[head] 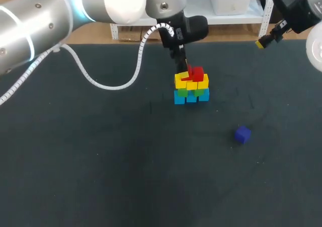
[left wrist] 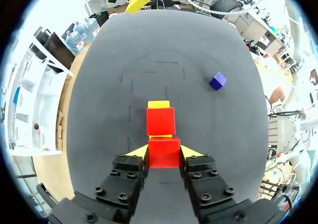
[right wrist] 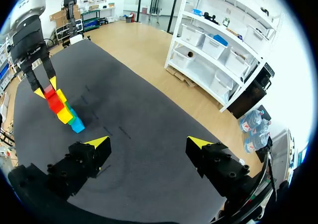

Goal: Place the blue cubes, place green cubes on the blue cubes, place the yellow cubes on the green cubes, then place the red cubes on the yellow cubes, and place purple cube on the red cubes.

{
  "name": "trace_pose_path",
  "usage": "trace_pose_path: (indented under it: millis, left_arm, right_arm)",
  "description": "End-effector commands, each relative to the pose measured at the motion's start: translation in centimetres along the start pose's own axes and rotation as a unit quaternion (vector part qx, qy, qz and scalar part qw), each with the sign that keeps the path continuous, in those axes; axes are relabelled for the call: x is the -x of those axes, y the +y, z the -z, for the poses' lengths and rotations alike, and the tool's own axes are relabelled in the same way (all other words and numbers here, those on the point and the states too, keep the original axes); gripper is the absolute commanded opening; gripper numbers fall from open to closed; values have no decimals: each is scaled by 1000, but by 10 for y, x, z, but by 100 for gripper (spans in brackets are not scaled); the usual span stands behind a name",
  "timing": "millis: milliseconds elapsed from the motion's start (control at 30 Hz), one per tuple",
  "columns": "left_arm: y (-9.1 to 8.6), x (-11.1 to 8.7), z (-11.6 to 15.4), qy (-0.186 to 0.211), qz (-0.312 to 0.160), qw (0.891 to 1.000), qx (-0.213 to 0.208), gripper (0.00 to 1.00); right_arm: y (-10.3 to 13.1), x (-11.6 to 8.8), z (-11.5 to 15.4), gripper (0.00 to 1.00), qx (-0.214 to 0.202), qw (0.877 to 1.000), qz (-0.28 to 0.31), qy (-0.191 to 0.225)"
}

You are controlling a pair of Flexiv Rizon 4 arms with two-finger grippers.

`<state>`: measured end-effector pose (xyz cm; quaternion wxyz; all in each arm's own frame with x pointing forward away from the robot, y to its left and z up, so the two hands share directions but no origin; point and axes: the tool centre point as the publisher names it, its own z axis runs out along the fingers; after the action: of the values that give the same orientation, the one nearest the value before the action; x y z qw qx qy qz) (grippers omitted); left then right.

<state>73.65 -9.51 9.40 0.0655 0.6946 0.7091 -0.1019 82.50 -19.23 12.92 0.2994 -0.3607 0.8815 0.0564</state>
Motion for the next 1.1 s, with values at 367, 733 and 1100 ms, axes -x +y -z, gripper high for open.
trace_pose_path:
  millis: [367, 733, 1100]
  left_arm:
    - [7, 3, -4, 8, 0, 1000, -8, 10]
    - [10, 2, -6, 9, 4, 1000, -13, 41]
    - [9, 2, -5, 5, 5, 1000, -18, 54]
  right_arm:
    - [0, 0, 0, 100, 2, 1000, 0, 0]
    - [0, 0, 0, 100, 2, 1000, 0, 0]
    - [0, 0, 0, 100, 2, 1000, 0, 0]
